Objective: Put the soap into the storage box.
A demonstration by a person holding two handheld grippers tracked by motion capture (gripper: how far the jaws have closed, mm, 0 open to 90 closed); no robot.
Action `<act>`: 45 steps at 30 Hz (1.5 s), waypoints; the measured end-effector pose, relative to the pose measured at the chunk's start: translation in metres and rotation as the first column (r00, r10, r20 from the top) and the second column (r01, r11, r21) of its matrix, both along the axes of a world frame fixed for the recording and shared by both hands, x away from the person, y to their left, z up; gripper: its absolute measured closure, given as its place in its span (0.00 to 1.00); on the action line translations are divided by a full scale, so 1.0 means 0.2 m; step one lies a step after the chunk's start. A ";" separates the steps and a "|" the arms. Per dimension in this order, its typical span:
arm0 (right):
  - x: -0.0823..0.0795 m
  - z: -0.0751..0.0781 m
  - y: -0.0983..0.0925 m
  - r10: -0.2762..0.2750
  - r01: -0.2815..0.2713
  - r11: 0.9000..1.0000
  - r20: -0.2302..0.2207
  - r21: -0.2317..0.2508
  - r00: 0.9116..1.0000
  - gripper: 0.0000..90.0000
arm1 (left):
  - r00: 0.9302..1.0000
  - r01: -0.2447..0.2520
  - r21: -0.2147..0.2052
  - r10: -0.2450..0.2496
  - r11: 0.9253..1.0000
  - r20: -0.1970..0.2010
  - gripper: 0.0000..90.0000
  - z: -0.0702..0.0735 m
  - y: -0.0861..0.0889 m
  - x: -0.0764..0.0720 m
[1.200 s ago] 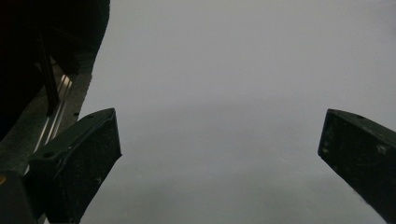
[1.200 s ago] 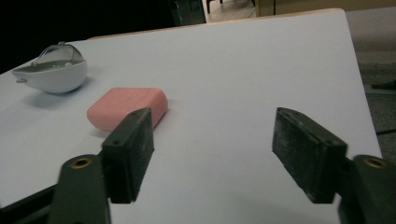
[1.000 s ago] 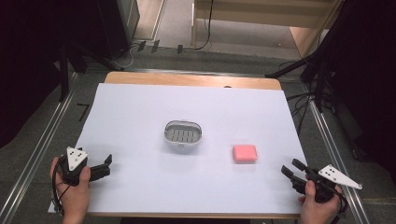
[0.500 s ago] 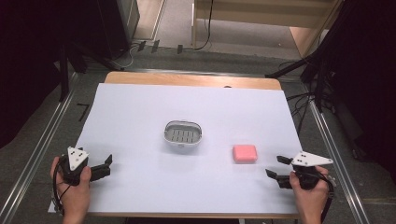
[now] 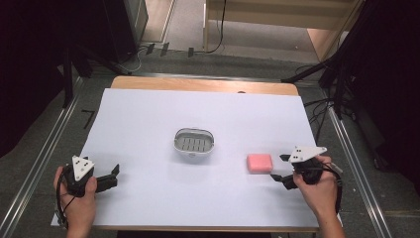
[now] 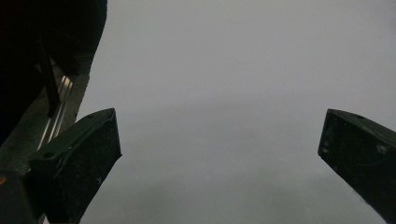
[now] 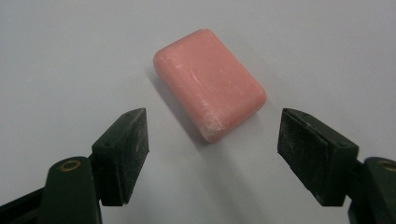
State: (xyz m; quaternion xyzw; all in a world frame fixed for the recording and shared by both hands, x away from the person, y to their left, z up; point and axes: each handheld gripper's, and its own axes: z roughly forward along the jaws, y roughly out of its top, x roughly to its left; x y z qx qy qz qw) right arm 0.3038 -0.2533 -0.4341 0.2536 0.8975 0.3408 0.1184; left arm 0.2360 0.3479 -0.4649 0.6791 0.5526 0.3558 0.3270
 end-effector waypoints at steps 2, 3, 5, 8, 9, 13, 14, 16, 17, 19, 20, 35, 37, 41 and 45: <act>0.02 0.01 0.01 0.010 -0.011 1.000 -0.013 -0.016 1.000 0.29 | 1.000 0.001 0.002 -0.001 1.000 0.000 0.00 0.00 0.00 0.00; 0.02 0.01 0.01 0.010 -0.011 1.000 -0.013 -0.016 1.000 0.29 | 1.000 0.001 0.002 -0.001 1.000 0.000 0.00 0.00 0.00 0.00; 0.04 0.02 0.03 0.019 -0.020 1.000 -0.024 -0.024 1.000 0.29 | 1.000 0.002 0.001 -0.002 1.000 0.000 0.00 0.00 0.00 0.00; 0.07 0.02 0.06 0.058 -0.061 0.997 -0.059 -0.049 0.997 0.29 | 1.000 0.001 0.001 -0.001 1.000 -0.004 0.00 0.00 0.00 0.00; 0.07 0.02 0.06 0.058 -0.061 0.997 -0.059 -0.049 0.997 0.29 | 1.000 0.001 0.001 -0.001 1.000 -0.004 0.00 0.00 0.00 0.00; 0.09 0.03 0.10 0.092 -0.098 0.991 -0.063 -0.089 0.994 0.28 | 1.000 -0.001 0.006 0.001 1.000 -0.008 0.00 0.00 0.00 0.00; 0.10 0.03 0.11 0.099 -0.105 0.990 -0.066 -0.098 0.993 0.28 | 1.000 0.000 0.005 0.000 1.000 -0.007 0.00 0.00 0.00 0.00; 0.11 0.03 0.13 0.113 -0.120 0.986 -0.068 -0.115 0.991 0.28 | 1.000 0.001 0.006 -0.001 1.000 -0.007 0.00 0.00 0.00 0.00; 0.11 0.03 0.14 0.124 -0.131 0.984 -0.065 -0.121 0.990 0.28 | 1.000 0.002 0.005 -0.002 1.000 -0.006 0.00 0.00 0.00 0.00; 0.12 0.04 0.15 0.129 -0.137 0.983 -0.068 -0.125 0.989 0.28 | 1.000 0.002 0.005 -0.002 1.000 -0.006 0.00 0.00 0.00 0.00; 0.13 0.04 0.17 0.138 -0.146 0.979 -0.067 -0.141 0.988 0.28 | 1.000 0.002 0.005 -0.002 1.000 -0.006 0.00 0.00 0.00 0.00; 0.24 0.08 0.26 0.247 -0.269 0.935 -0.122 -0.229 0.961 0.28 | 1.000 0.003 0.006 -0.003 1.000 -0.005 0.00 0.00 0.00 0.00; 0.24 0.08 0.27 0.243 -0.269 0.933 -0.131 -0.241 0.961 0.28 | 1.000 0.004 0.006 -0.004 1.000 -0.005 0.00 0.00 0.00 0.00; 0.26 0.07 0.30 0.276 -0.313 0.903 -0.163 -0.294 0.947 0.29 | 1.000 0.004 0.005 -0.004 1.000 -0.006 0.00 0.00 0.00 0.00; 0.28 0.05 0.34 0.299 -0.342 0.879 -0.175 -0.333 0.938 0.29 | 1.000 0.004 0.006 -0.004 1.000 -0.007 0.00 0.00 0.00 0.00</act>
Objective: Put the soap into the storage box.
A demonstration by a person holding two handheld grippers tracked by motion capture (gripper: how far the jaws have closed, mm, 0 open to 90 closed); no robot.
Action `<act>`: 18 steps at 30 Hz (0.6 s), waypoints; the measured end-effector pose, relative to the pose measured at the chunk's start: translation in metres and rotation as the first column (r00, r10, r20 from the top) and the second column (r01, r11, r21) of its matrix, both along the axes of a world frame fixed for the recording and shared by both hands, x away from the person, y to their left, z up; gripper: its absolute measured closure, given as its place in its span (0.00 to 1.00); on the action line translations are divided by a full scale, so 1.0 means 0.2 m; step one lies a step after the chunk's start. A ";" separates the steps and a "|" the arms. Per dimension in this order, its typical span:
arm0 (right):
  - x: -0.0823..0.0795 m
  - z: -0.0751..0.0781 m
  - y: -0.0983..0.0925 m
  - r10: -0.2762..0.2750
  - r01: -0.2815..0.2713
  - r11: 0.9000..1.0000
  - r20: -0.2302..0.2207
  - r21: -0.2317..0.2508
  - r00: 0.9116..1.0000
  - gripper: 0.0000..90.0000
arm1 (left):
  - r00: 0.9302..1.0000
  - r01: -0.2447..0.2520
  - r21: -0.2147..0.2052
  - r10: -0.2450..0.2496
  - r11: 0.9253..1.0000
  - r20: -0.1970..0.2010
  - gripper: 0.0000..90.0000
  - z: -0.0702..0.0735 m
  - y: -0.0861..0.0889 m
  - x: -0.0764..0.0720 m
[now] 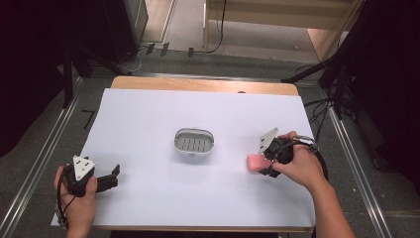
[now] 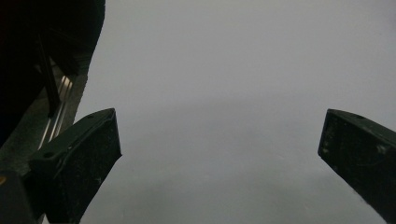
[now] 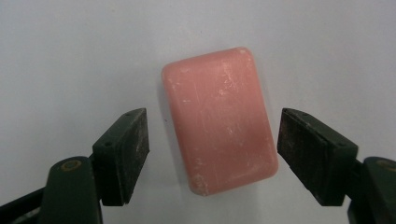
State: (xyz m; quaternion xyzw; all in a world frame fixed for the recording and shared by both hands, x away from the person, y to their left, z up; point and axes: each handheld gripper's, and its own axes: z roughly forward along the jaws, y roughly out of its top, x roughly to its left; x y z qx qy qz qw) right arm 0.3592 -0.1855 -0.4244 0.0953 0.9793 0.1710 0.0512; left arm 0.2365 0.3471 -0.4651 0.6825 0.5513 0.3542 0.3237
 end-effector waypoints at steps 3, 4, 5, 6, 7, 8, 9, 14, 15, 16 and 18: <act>0.01 -0.02 0.02 0.010 -0.010 0.999 0.001 -0.031 1.000 0.30 | 1.000 0.002 0.000 -0.002 1.000 0.002 0.00 0.00 0.00 0.00; 0.01 -0.03 0.02 0.011 -0.011 0.999 0.002 -0.036 1.000 0.30 | 1.000 0.001 0.000 -0.001 1.000 0.001 0.00 0.00 0.00 0.00; 0.01 -0.03 0.02 0.013 -0.013 0.999 0.004 -0.047 1.000 0.30 | 1.000 0.002 0.000 -0.002 1.000 0.001 0.00 0.00 0.00 0.00; 0.01 -0.03 0.03 0.015 -0.015 0.999 0.004 -0.044 1.000 0.31 | 1.000 0.002 0.000 -0.002 1.000 0.001 0.00 0.00 0.00 0.00; 0.01 -0.03 0.03 0.022 -0.022 0.999 0.007 -0.050 1.000 0.32 | 1.000 0.002 0.000 -0.002 1.000 0.001 0.00 0.00 0.00 0.00; 0.01 -0.04 0.03 0.024 -0.024 0.999 0.008 -0.047 1.000 0.32 | 1.000 0.003 0.001 -0.003 1.000 0.000 0.00 0.00 0.00 0.00; 0.01 -0.04 0.03 0.024 -0.024 0.999 0.008 -0.047 1.000 0.32 | 1.000 0.003 0.001 -0.003 1.000 0.000 0.00 0.00 0.00 0.00; 0.03 -0.04 0.04 0.026 -0.026 0.998 0.005 -0.062 1.000 0.33 | 1.000 0.002 0.002 -0.002 1.000 0.001 0.00 0.00 0.00 0.00; 0.04 -0.04 0.04 0.038 -0.037 0.997 0.007 -0.066 0.999 0.33 | 1.000 0.002 0.002 -0.002 1.000 0.002 0.00 0.00 0.00 0.00; 0.04 -0.05 0.05 0.035 -0.035 0.997 0.002 -0.069 0.999 0.34 | 1.000 0.002 0.003 -0.002 1.000 0.002 0.00 0.00 0.00 0.00; 0.04 -0.05 0.05 0.037 -0.036 0.996 -0.001 -0.081 0.999 0.34 | 1.000 0.002 0.002 -0.002 1.000 0.002 0.00 0.00 0.00 0.00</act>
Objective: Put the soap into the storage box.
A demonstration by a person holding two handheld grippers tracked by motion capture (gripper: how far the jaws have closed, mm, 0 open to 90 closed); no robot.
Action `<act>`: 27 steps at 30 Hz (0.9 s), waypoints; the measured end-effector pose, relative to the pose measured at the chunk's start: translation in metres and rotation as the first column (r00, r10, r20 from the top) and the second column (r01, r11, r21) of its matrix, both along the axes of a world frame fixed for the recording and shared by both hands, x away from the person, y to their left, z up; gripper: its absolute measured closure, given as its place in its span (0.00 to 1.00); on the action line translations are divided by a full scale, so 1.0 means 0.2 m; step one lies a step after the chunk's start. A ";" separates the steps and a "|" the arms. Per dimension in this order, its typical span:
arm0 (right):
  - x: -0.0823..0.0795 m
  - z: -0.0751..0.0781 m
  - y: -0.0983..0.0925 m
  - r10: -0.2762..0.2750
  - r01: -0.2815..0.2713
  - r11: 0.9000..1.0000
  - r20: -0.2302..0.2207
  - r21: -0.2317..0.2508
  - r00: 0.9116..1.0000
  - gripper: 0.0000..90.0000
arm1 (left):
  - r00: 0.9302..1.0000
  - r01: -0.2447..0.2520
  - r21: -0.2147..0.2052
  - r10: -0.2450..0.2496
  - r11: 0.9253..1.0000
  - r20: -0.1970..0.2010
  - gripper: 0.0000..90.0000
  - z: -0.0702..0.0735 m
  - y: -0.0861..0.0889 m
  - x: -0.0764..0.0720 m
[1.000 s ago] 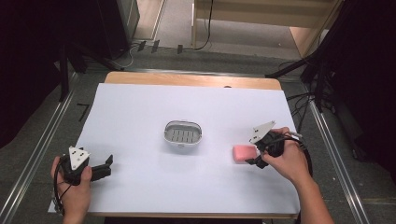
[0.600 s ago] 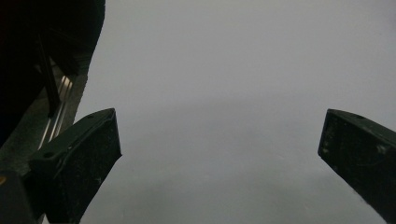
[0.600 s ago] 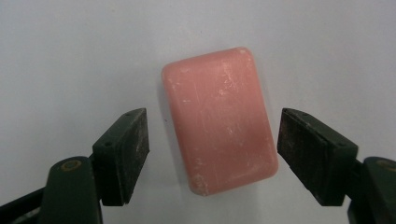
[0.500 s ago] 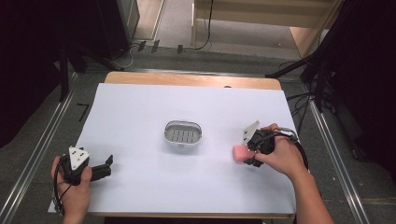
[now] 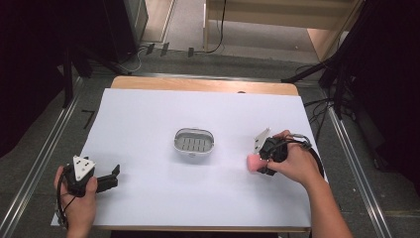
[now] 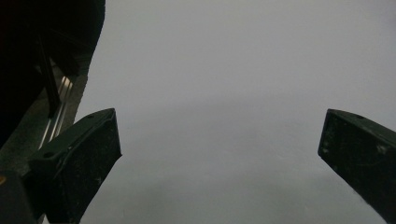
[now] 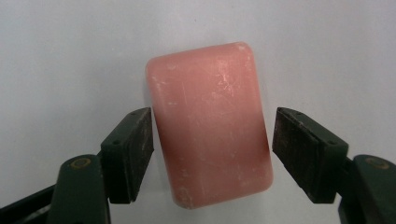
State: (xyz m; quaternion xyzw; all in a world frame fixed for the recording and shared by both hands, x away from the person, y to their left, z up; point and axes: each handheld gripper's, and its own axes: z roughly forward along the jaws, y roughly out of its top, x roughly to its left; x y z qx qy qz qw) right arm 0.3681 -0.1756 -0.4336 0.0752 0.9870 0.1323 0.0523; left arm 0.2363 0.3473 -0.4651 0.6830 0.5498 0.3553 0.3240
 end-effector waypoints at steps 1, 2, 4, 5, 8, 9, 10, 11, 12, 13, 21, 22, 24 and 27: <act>0.01 0.00 0.00 0.012 -0.012 1.000 0.000 0.003 1.000 0.35 | 1.000 0.000 0.000 0.000 1.000 0.000 0.00 0.00 0.00 0.00; 0.00 0.00 0.01 0.006 -0.006 1.000 -0.003 -0.002 1.000 0.35 | 1.000 0.001 0.000 -0.001 1.000 0.000 0.00 0.00 0.00 0.00; 0.01 0.00 0.01 0.023 -0.023 1.000 0.002 -0.005 1.000 0.37 | 1.000 0.001 0.000 -0.001 1.000 0.000 0.00 0.00 0.00 0.00; 0.01 0.00 0.02 0.022 -0.022 1.000 -0.003 -0.014 1.000 0.37 | 1.000 0.001 0.000 -0.001 1.000 0.001 0.00 0.00 0.00 0.00; 0.02 -0.01 0.03 0.035 -0.035 0.999 -0.009 -0.037 0.999 0.38 | 1.000 0.001 0.000 -0.001 1.000 0.001 0.00 0.00 0.00 0.00; 0.02 -0.02 0.04 0.028 -0.029 0.999 -0.020 -0.042 0.999 0.38 | 1.000 0.001 -0.001 -0.001 1.000 0.001 0.00 0.00 0.00 0.00; 0.02 -0.02 0.04 0.013 -0.015 0.999 -0.034 -0.051 0.999 0.38 | 1.000 0.001 -0.001 -0.001 1.000 0.002 0.00 0.00 0.00 0.00; 0.02 -0.02 0.04 0.013 -0.015 0.999 -0.034 -0.051 0.999 0.38 | 1.000 0.001 -0.001 -0.001 1.000 0.002 0.00 0.00 0.00 0.00; 0.03 -0.03 0.04 0.017 -0.019 0.998 -0.038 -0.055 0.999 0.39 | 1.000 0.000 0.000 0.000 1.000 0.001 0.00 0.00 0.00 0.00; 0.03 -0.03 0.04 0.012 -0.015 0.998 -0.050 -0.061 0.999 0.41 | 1.000 0.001 -0.001 -0.001 1.000 0.002 0.00 0.00 0.00 0.00; 0.03 -0.04 0.05 0.015 -0.018 0.998 -0.047 -0.065 0.999 0.43 | 1.000 0.000 0.000 0.000 1.000 0.004 0.00 0.00 0.00 0.00; 0.03 -0.04 0.06 0.012 -0.015 0.998 -0.048 -0.067 0.999 0.43 | 1.000 0.000 0.001 0.000 1.000 0.004 0.00 0.00 0.00 0.00; 0.03 -0.04 0.06 0.003 -0.007 0.997 -0.052 -0.077 0.999 0.43 | 1.000 0.000 0.002 0.000 1.000 0.003 0.00 0.00 0.00 0.00; 0.03 -0.04 0.07 -0.008 0.005 0.997 -0.041 -0.071 0.999 0.43 | 1.000 0.001 0.002 -0.001 1.000 0.004 0.00 0.00 0.00 0.00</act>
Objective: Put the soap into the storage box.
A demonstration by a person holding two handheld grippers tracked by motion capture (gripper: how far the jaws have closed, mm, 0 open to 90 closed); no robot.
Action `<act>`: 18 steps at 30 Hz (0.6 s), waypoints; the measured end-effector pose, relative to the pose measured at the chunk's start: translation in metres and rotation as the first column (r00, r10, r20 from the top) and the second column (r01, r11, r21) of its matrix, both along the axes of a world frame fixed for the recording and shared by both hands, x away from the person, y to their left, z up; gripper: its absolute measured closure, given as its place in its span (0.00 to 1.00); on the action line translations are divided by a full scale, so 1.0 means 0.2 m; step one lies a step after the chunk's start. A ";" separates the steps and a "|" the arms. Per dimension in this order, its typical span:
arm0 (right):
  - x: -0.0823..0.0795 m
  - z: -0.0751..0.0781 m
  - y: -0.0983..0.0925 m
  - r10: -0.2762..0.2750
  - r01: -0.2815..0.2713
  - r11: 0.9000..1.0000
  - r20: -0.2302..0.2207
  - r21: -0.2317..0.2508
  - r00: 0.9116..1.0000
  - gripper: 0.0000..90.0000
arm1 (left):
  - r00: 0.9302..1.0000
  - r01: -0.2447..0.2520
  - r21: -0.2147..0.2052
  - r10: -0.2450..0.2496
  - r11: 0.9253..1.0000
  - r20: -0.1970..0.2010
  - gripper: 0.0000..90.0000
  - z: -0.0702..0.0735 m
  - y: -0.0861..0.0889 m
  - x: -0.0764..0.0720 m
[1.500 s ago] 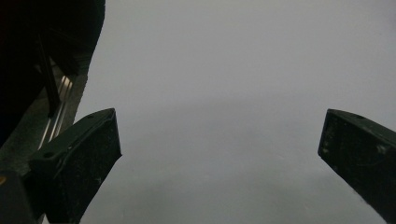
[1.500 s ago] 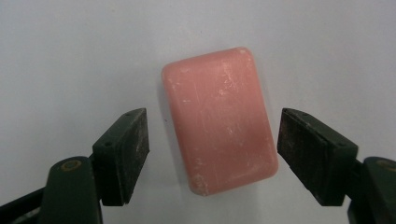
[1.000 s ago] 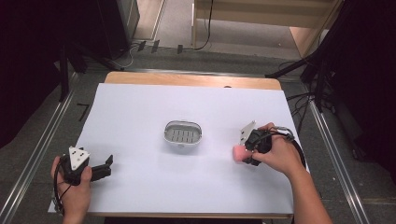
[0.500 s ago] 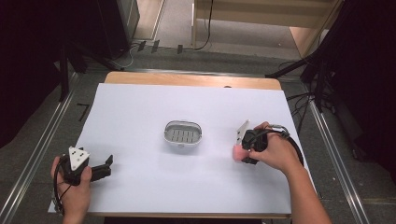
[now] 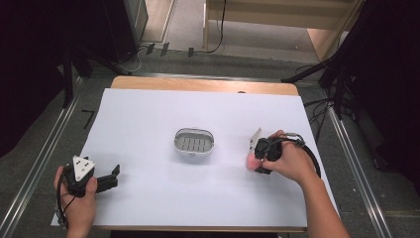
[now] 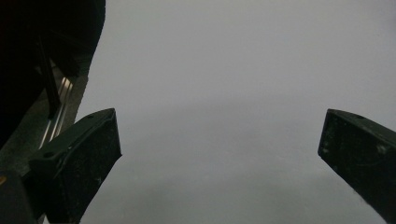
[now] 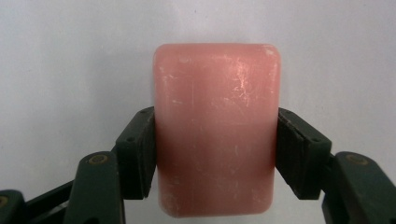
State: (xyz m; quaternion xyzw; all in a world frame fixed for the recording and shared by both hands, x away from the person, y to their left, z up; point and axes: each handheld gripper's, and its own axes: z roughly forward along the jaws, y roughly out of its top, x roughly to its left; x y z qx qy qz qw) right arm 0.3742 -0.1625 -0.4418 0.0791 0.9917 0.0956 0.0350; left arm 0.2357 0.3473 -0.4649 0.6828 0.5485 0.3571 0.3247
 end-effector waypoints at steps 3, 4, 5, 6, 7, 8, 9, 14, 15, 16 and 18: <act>0.00 0.00 0.01 -0.011 0.011 1.000 -0.008 -0.001 1.000 0.43 | 1.000 -0.001 -0.001 0.001 1.000 0.000 0.00 0.00 0.00 0.00; 0.00 0.01 0.02 -0.017 0.018 1.000 -0.018 0.010 1.000 0.43 | 1.000 -0.001 0.001 0.001 1.000 -0.001 0.00 0.00 0.00 0.00; 0.00 0.01 0.02 -0.017 0.018 1.000 -0.018 0.010 1.000 0.43 | 1.000 -0.001 0.001 0.001 1.000 -0.001 0.00 0.00 0.00 0.00; 0.01 0.03 0.03 -0.023 0.024 0.999 -0.010 0.037 1.000 0.43 | 1.000 0.000 -0.001 0.000 1.000 0.000 0.00 0.00 0.00 0.00; 0.01 0.03 0.03 -0.023 0.024 0.999 -0.010 0.037 1.000 0.43 | 1.000 0.000 -0.001 0.000 1.000 0.000 0.00 0.00 0.00 0.00; 0.01 0.06 0.05 -0.031 0.032 0.998 -0.012 0.054 0.999 0.43 | 1.000 -0.001 0.001 0.001 1.000 0.000 0.00 0.00 0.00 0.00; 0.00 0.07 0.06 -0.034 0.034 0.997 -0.011 0.064 0.999 0.43 | 1.000 -0.001 0.001 0.001 1.000 0.000 0.00 0.00 0.00 0.00; 0.00 0.12 0.11 -0.027 0.027 0.995 -0.002 0.096 1.000 0.43 | 1.000 0.000 0.000 0.000 1.000 0.000 0.00 0.00 0.00 0.00; 0.00 0.12 0.11 -0.027 0.027 0.995 -0.002 0.096 1.000 0.43 | 1.000 0.000 0.000 0.000 1.000 0.000 0.00 0.00 0.00 0.00; 0.00 0.14 0.14 -0.023 0.023 0.995 0.000 0.094 1.000 0.43 | 1.000 0.000 -0.001 0.000 1.000 0.000 0.00 0.00 0.00 0.00; -0.01 0.15 0.15 -0.027 0.027 0.995 -0.001 0.092 1.000 0.43 | 1.000 -0.001 -0.001 0.001 1.000 0.000 0.00 0.00 0.00 0.00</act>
